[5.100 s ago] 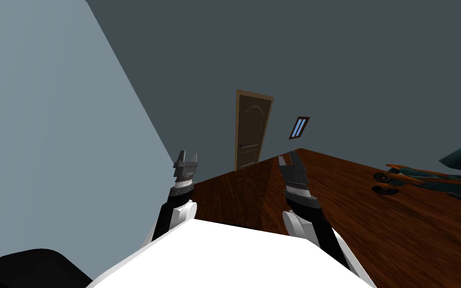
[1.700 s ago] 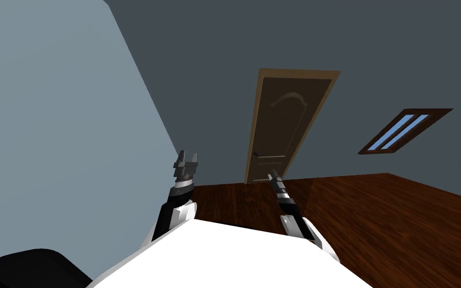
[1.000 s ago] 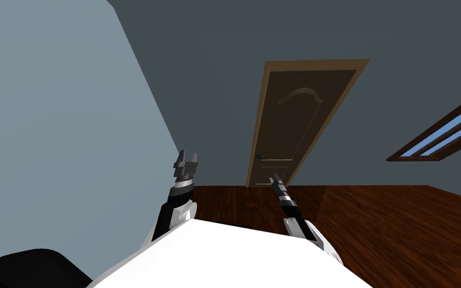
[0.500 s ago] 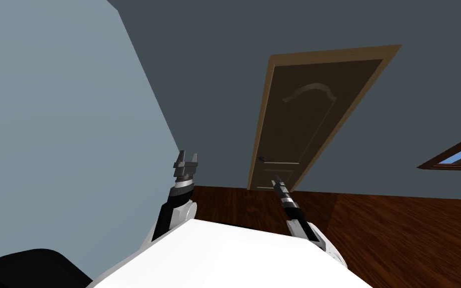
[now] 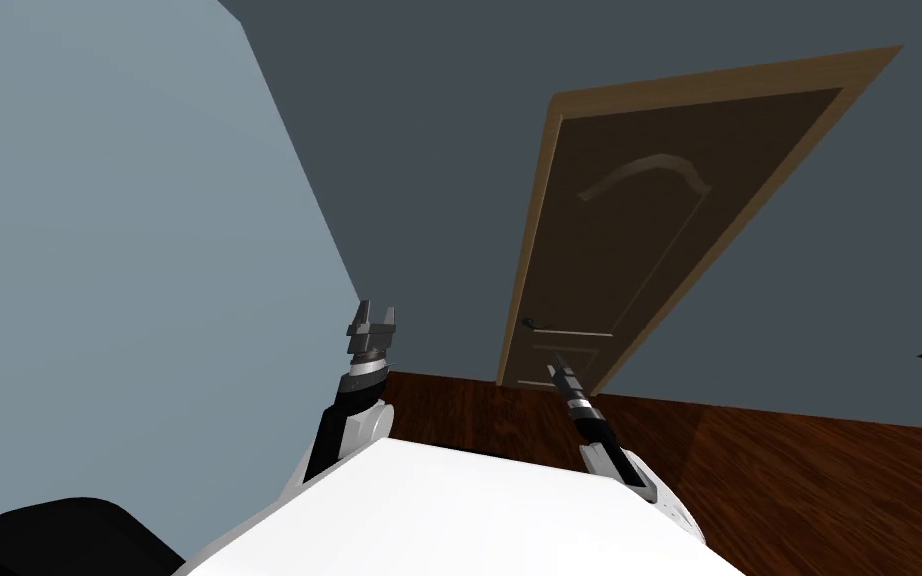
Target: Pull the door open
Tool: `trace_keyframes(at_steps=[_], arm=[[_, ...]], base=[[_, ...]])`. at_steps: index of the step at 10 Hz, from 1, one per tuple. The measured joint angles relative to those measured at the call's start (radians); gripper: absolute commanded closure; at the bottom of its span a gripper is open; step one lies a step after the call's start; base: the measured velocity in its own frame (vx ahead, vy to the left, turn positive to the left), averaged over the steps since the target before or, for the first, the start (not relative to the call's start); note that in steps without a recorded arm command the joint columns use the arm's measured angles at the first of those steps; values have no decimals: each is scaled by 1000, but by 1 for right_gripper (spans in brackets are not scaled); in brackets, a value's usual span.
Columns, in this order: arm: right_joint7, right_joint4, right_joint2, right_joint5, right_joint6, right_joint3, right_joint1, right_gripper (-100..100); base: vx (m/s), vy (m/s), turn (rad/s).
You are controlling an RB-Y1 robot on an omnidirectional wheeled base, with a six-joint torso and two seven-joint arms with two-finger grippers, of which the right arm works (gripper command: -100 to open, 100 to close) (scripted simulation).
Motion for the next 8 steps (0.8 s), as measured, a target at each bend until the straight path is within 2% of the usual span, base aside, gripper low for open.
trace_keyframes(at_steps=[5, 6, 8], arm=[[-17, 112, -24, -11, -25, -1, -32, -100], [-22, 149, -31, -14, -34, -1, -46, -100], [-31, 184, -44, -21, -37, -3, -52, -100]], base=[[80, -59, 80], [113, -80, 128], [95, -73, 54]])
